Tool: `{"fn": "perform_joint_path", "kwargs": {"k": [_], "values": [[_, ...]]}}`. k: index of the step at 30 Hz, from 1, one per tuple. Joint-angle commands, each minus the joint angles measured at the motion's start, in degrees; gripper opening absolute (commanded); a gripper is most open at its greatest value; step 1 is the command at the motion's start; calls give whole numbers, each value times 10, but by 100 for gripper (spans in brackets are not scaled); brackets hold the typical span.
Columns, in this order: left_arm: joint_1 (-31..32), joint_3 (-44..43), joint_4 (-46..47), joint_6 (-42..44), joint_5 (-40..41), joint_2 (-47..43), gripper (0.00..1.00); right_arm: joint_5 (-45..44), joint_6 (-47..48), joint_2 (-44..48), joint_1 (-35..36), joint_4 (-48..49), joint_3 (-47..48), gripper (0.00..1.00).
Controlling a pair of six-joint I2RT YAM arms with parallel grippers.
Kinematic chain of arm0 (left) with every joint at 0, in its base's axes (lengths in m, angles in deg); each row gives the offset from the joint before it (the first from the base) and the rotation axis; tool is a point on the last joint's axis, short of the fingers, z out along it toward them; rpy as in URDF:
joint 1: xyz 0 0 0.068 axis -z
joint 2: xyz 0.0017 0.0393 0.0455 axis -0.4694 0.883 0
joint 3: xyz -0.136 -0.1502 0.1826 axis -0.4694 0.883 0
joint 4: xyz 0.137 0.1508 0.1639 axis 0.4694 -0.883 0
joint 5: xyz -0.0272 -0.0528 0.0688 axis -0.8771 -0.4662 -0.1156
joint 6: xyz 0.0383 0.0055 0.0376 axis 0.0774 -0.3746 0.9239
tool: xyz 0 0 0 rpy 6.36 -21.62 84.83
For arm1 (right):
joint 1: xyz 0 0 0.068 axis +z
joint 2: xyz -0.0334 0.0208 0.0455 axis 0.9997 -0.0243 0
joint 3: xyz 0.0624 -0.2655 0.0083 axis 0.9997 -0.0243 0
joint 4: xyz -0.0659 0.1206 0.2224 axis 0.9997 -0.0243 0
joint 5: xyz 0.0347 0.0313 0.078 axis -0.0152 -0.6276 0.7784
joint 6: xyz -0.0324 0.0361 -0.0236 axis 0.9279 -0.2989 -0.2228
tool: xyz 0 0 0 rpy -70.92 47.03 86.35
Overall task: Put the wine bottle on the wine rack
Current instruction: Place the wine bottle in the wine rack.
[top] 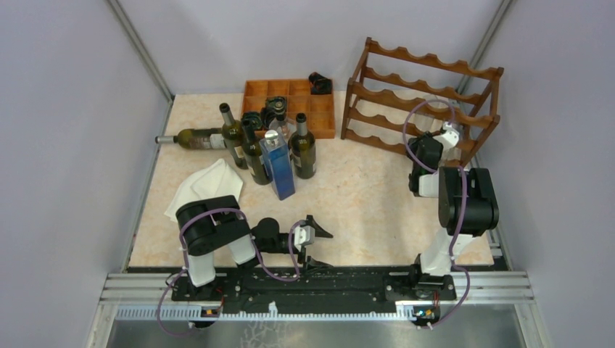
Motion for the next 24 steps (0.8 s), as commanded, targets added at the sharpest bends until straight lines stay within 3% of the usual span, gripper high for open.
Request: {"fn": "perform_joint_path", "kwargs": {"k": [1,11,24], "values": [[1,-4,102,-5,-12,7,99,-44,-2,18,0,-8,39,26],[1,-4,103,-5,-14,6,99,-50,-9,22,0,-29,43,43],[1,-6,101,-7,-15,8,99,-25,8,100,1,5,-22,54]]}}
